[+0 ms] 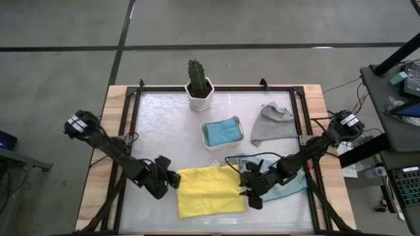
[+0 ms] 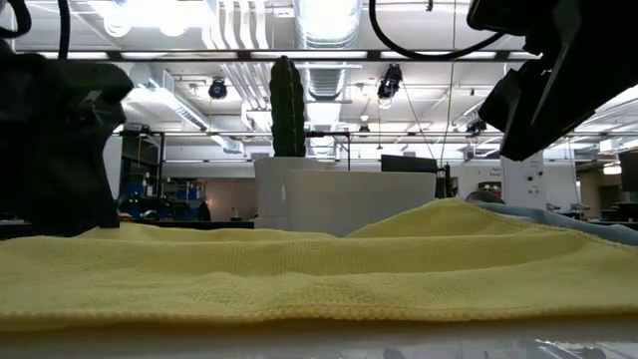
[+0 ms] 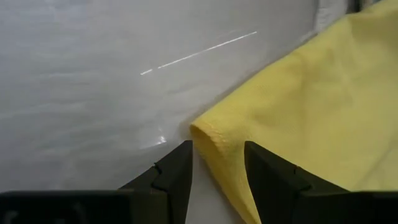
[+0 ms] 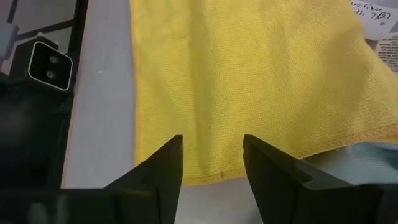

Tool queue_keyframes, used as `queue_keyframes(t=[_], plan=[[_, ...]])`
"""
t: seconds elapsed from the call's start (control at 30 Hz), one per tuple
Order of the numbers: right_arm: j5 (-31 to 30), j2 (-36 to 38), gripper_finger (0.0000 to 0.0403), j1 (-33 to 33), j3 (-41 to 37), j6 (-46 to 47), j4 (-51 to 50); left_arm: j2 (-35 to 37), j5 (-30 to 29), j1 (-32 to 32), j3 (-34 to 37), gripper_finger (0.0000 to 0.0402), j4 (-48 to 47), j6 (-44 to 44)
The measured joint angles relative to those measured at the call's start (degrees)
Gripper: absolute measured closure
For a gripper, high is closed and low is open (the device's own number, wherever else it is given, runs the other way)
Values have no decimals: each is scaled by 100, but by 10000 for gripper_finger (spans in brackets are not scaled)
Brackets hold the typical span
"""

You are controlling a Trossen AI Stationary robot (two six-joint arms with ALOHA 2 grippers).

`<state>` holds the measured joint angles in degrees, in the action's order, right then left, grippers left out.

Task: Fold microfiber towels
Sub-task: Fold the yellow towel

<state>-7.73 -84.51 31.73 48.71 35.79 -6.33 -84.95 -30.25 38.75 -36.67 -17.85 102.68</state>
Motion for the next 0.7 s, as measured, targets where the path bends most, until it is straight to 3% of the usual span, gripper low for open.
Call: queue_keyframes(t=[0.27, 0.4, 0.53, 0.7], plan=[[-63, -2, 245, -2, -2, 94, -45, -183, 12, -1, -215, 272, 136, -423], [-653, -2, 245, -36, -2, 588, -184, -122, -44, -3, -284, 280, 171, -717], [-1027, -2, 245, -186, -10, 1305, -450, -133, -62, -6, -297, 315, 349, -994], [-1054, -2, 245, -441, -59, 1610, -446, -135, -156, -6, -297, 386, 416, -1184]])
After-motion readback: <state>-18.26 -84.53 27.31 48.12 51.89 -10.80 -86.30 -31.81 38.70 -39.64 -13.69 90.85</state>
